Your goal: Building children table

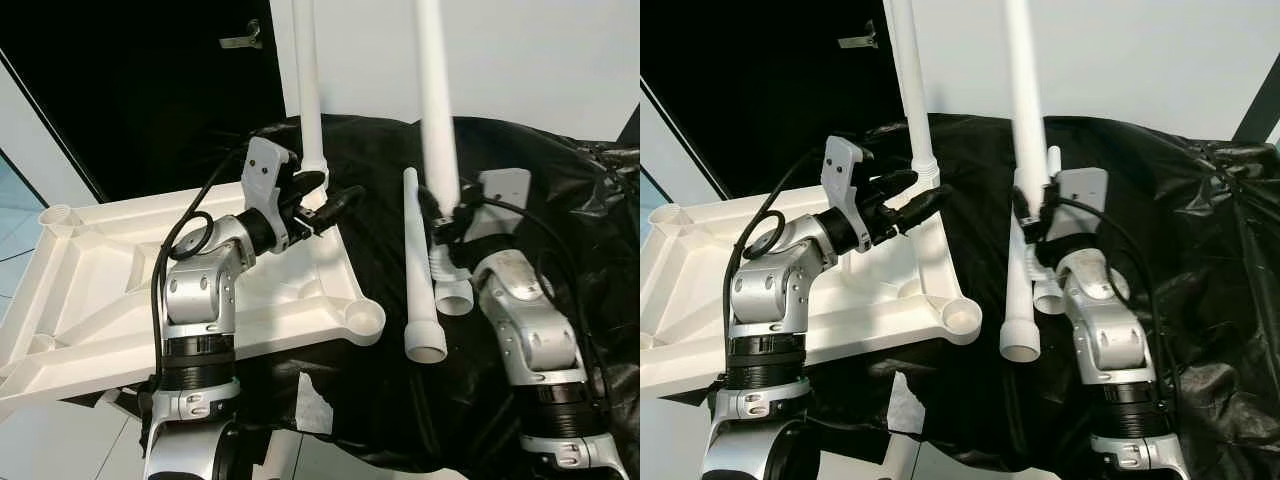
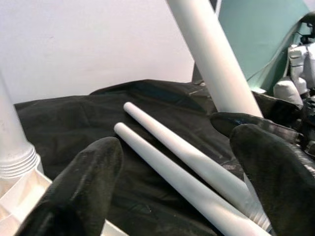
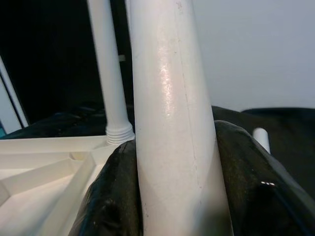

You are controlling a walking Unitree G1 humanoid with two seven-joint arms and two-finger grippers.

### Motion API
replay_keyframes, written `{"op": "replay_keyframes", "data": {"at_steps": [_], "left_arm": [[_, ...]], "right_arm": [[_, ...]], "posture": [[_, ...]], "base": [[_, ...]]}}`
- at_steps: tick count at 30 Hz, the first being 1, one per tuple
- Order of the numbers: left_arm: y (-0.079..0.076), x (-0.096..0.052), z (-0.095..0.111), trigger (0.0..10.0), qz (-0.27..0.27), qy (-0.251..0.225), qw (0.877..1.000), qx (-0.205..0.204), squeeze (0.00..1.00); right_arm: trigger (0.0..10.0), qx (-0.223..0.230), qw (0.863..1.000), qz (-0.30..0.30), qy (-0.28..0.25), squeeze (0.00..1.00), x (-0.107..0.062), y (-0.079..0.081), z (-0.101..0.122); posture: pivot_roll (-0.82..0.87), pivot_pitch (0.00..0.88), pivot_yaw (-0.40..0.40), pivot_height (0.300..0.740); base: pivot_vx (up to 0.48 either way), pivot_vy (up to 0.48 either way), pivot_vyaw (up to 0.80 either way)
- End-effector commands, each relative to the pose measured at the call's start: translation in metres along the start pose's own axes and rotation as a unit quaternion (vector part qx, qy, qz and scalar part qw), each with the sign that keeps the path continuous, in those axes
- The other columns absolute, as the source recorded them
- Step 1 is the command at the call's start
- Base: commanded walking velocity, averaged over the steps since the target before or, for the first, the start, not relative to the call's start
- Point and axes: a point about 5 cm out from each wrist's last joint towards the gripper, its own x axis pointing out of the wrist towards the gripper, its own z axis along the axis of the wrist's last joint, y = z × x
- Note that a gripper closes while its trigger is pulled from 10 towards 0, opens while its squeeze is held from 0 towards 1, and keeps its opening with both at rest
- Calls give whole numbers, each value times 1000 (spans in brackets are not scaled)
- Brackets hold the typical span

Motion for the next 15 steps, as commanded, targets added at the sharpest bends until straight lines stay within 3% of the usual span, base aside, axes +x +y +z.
{"op": "replay_keyframes", "data": {"at_steps": [1,2,3,4,6,15], "left_arm": [[0,2,3,10000,-21,-6,1000,-12,1000],[-2,4,5,10000,-28,-12,999,-29,804],[-3,5,6,10000,-35,-16,998,-45,0],[-3,5,6,10000,-35,-16,998,-45,0],[-5,9,9,10000,-48,-29,994,-89,0],[4,23,18,10000,-39,-41,989,-136,0]], "right_arm": [[10000,-13,1000,15,-14,0,0,5,-1],[10000,-21,999,29,-23,0,1,10,-1],[10000,-29,998,42,-32,0,1,14,-1],[10000,-29,998,42,-32,0,1,14,-1],[10000,-42,995,74,-51,0,2,24,1],[10000,-71,984,141,-88,0,2,48,6]], "posture": [[-28,0,51,740],[-27,0,49,740],[-27,0,49,740],[-27,0,49,740],[-25,0,47,740],[-31,0,55,740]], "base": [[0,0,0],[0,0,0],[0,0,0],[0,0,0],[0,0,0],[0,0,0]]}}
